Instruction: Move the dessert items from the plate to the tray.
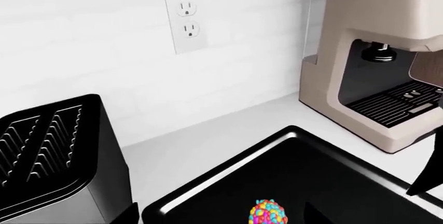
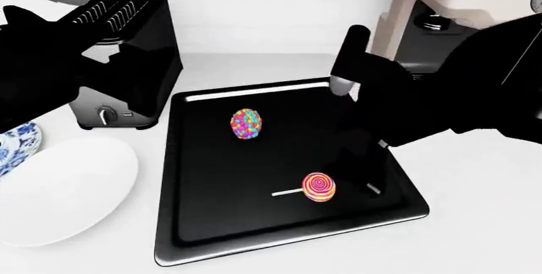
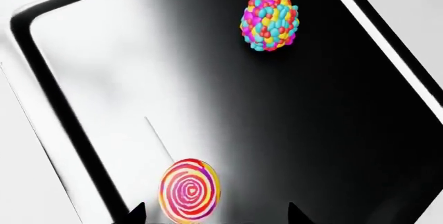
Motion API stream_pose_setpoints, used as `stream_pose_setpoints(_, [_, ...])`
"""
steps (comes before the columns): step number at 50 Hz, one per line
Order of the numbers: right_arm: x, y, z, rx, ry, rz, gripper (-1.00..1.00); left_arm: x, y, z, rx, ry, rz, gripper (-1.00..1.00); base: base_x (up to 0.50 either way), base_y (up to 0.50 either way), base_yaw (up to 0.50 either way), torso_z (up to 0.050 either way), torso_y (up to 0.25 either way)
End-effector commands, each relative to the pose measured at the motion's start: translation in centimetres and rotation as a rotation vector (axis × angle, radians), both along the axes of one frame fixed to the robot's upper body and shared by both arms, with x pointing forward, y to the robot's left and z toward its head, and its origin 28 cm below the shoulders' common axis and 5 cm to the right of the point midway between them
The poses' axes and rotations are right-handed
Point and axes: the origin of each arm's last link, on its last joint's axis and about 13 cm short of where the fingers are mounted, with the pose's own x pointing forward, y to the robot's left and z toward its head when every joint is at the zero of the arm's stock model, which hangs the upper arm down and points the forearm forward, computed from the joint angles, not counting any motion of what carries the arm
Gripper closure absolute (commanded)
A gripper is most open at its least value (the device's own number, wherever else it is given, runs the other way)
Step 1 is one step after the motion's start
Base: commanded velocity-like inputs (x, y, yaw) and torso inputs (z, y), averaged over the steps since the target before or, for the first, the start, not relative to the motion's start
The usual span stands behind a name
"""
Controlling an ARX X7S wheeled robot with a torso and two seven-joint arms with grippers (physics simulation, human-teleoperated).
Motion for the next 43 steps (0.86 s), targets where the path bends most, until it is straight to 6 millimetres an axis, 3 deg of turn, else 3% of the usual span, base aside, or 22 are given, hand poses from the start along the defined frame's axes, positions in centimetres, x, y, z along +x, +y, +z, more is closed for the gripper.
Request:
stream_pose_setpoints(1, [-2.2,-1.2,3.5,0.073,-0.121,-0.033,-1.00,-0.2,0.0,0.1,0.003,-0.006,0.000,-1.00,0.00,0.00,0.00,0.000,0.000])
stream_pose_setpoints(8, [-4.4,-2.4,6.7,0.198,-0.319,-0.092,-1.00,-0.6,0.1,0.2,0.017,-0.024,0.019,-1.00,0.00,0.00,0.00,0.000,0.000])
stream_pose_setpoints(13, [-5.7,-3.1,7.8,0.251,-0.428,-0.131,-1.00,-0.8,0.2,0.1,0.085,-0.061,0.093,-1.00,0.00,0.00,0.00,0.000,0.000])
stream_pose_setpoints(30, [-9.5,-5.5,9.3,0.408,-0.660,-0.249,-1.00,-2.8,0.9,1.1,0.104,-0.158,0.140,-1.00,0.00,0.00,0.00,0.000,0.000])
stream_pose_setpoints(43, [-11.6,-6.8,9.3,0.523,-0.742,-0.287,-1.00,-3.9,1.6,2.4,0.082,-0.232,0.144,-1.00,0.00,0.00,0.00,0.000,0.000])
